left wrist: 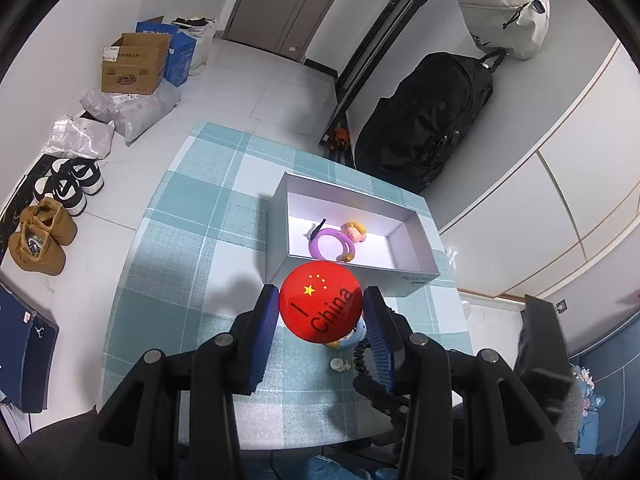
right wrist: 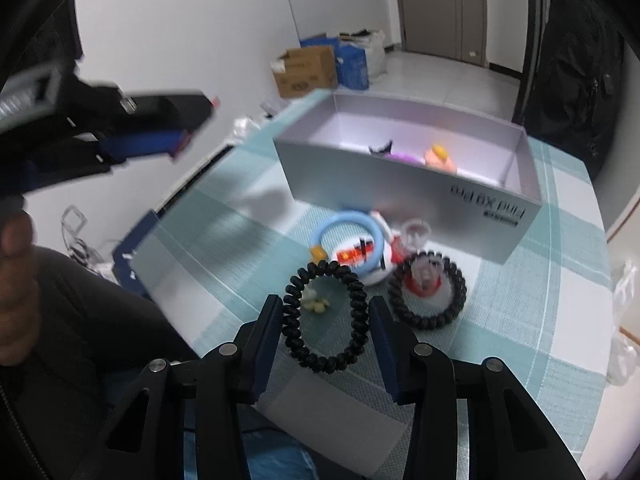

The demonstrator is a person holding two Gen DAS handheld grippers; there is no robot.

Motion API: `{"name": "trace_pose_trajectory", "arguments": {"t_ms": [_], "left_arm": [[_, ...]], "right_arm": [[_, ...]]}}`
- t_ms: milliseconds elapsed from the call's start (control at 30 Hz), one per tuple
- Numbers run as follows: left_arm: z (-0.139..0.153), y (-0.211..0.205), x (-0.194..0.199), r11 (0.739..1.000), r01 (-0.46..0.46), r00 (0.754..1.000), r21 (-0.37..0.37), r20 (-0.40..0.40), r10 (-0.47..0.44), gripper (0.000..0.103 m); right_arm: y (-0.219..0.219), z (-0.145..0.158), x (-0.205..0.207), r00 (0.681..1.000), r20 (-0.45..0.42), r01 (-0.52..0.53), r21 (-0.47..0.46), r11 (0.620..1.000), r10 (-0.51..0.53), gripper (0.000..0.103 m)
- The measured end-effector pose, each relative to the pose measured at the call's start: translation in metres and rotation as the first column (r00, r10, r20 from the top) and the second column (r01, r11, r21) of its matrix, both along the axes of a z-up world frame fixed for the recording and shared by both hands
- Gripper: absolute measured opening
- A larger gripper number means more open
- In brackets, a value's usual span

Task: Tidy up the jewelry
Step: 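Lift the red badge with the left gripper while the right gripper grasps a black coil hair tie, then carry the red badge and black hair tie into the box with both grippers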

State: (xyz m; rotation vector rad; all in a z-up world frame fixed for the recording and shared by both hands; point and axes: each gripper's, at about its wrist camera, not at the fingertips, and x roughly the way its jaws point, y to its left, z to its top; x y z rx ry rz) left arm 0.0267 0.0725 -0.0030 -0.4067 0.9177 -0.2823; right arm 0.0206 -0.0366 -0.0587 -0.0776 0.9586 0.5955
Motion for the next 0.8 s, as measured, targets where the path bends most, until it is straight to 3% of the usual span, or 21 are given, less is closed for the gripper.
{"name": "trace_pose_trajectory", "arguments": {"t_ms": [367,800], "left_arm": [[0.012,-0.012,0.014,0.999,-0.007,0.999,0.044,0.047,0.005,0.037],[0.008,-0.038,0.045,0.997,0.038,0.999,0.062,0.029,-0.039,0.037]], "right_arm": [[-0.02,0.043,0.009,0.995,0.07,0.059,0.192,0.98,-0.073,0.043],[-0.054,0.061,0.059,0.977,0.018,0.197,0.293,0.935,-0.212,0.043]]}}
